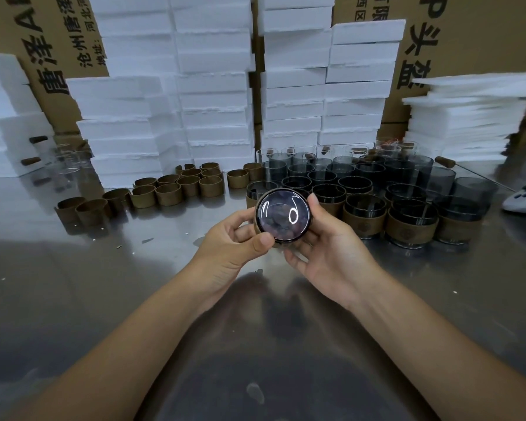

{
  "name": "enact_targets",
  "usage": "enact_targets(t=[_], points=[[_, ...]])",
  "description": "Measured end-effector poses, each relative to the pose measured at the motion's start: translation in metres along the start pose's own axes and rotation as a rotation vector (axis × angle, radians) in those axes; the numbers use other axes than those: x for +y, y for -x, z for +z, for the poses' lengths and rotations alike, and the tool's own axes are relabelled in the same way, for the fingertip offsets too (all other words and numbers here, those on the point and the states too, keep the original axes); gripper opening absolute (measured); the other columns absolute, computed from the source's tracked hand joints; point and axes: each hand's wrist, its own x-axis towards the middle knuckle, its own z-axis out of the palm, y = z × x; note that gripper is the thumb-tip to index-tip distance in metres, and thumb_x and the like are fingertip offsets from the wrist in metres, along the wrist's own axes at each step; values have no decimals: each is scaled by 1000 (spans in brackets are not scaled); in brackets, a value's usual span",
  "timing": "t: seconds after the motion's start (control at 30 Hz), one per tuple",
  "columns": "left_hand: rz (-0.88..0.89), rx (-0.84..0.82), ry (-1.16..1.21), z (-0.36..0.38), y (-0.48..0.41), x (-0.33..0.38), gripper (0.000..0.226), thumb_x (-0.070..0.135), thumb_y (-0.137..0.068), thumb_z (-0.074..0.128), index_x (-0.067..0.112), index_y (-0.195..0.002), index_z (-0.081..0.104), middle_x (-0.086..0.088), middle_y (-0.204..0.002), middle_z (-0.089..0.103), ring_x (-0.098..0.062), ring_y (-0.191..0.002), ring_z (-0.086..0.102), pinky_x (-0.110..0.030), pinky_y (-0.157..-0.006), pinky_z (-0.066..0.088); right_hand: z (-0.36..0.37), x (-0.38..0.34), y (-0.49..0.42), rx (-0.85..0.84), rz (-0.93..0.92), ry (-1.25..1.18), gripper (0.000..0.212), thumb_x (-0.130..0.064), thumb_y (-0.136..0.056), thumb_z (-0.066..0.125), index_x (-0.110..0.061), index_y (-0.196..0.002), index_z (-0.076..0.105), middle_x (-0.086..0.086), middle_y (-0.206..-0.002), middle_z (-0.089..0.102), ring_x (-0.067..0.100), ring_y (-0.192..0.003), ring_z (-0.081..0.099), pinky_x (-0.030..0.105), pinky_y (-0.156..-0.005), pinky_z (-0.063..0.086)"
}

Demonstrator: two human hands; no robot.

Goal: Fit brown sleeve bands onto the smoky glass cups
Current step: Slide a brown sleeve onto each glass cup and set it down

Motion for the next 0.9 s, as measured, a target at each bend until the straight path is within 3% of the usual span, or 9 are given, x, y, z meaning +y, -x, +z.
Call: enact_targets(t=[0.23,0.33,0.53,0.7,0.83,0.9], points=[[0,3,-17,-2,0,-2,98,57,-30,92,19,-113,57,-4,-94,75,-15,-89,70,-21,-75,53,1,0,-1,32,23,-56,35,-44,-67,64,-17,-89,68,-1,-81,64,10,-75,56,23,-68,44],[-4,8,-26,-3,0,-1,95,57,-32,91,20,-113,57,-4,-93,75,-16,-88,71,-21,-74,53,1,1,0,36,19,-55,27,-42,-81,61,-17,-90,68,-1,-81,64,9,-74,57,22,-67,44],[36,51,27,-3,-2,0,88,50,-30,94,16,-105,62,-3,-85,75,-13,-76,70,-20,-69,54,1,3,-2,105,21,229,37,-52,-93,47,-24,-104,68,1,-100,70,15,-95,64,30,-72,47],[97,6,-73,-2,-1,5,89,41,-32,96,21,-111,63,-3,-94,74,-15,-89,69,-25,-79,54,1,-6,3,-6,189,-15,50,-57,-92,44,-16,-105,68,10,-103,72,25,-95,66,39,-73,51],[187,-5,-297,6,2,5,69,33,-44,90,42,-107,67,7,-105,71,-9,-101,64,-22,-86,52,1,-8,3,-60,114,-68,43,-46,-93,47,-12,-113,65,15,-114,69,28,-101,66,36,-71,55],[204,66,-348,7,2,4,66,32,-47,92,41,-107,65,5,-108,68,-7,-102,62,-25,-89,52,1,-9,2,-53,47,-111,40,-40,-94,47,-10,-113,64,16,-114,69,26,-99,67,35,-74,56]])
